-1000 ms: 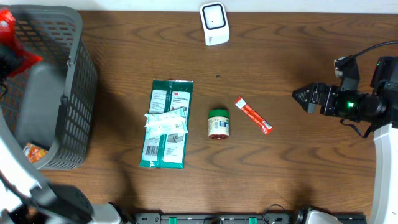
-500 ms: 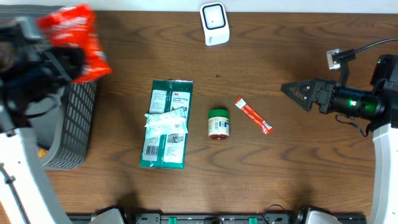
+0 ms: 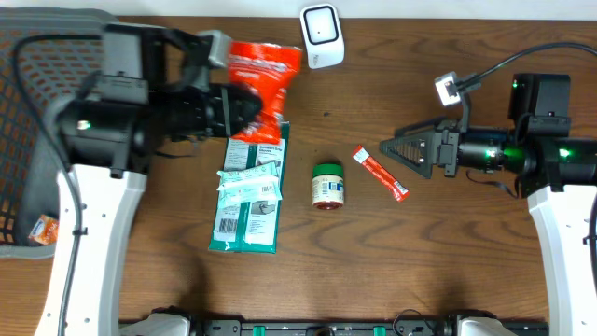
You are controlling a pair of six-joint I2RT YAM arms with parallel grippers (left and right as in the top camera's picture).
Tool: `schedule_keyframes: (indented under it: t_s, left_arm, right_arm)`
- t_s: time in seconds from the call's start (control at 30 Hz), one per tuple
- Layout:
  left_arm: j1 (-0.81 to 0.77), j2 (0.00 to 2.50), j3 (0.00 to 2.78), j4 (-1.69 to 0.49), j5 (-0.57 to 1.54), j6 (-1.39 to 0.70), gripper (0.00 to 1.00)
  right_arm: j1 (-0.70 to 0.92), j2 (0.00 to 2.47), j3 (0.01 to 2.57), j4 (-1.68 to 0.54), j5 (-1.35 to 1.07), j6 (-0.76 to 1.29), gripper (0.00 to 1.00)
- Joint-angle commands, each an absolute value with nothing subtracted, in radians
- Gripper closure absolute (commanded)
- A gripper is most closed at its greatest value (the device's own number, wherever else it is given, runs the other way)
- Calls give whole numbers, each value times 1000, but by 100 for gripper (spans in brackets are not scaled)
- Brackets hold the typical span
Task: Scan the item barcode
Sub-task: 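Carry the red snack bag toward the scanner, right gripper approaching, then hand the red snack bag from left gripper to right gripper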
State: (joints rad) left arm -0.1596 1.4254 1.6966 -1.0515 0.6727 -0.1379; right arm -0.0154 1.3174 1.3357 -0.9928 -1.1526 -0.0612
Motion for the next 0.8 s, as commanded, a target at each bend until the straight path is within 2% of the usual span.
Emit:
schedule_keyframes:
  t_s: [0.0,0.17,0.4,0.77]
  left_arm:
    - [-246,1431,1703,-1051,669,-152,93]
    - [-328,1432,1703,-1051,669,-168,93]
    - [-403,1432,1703,-1051,669,-179,93]
    - [-432,1432,1703,-1062,669,-179,93]
  right_arm:
    - [27,1315,1345,-930,-1180,2,14]
    - [77,1315,1345,-822,-1146,106,14]
    - [178,1315,1345,-747,-968,209,13]
    - [271,1315,1345,-600,-897,294,14]
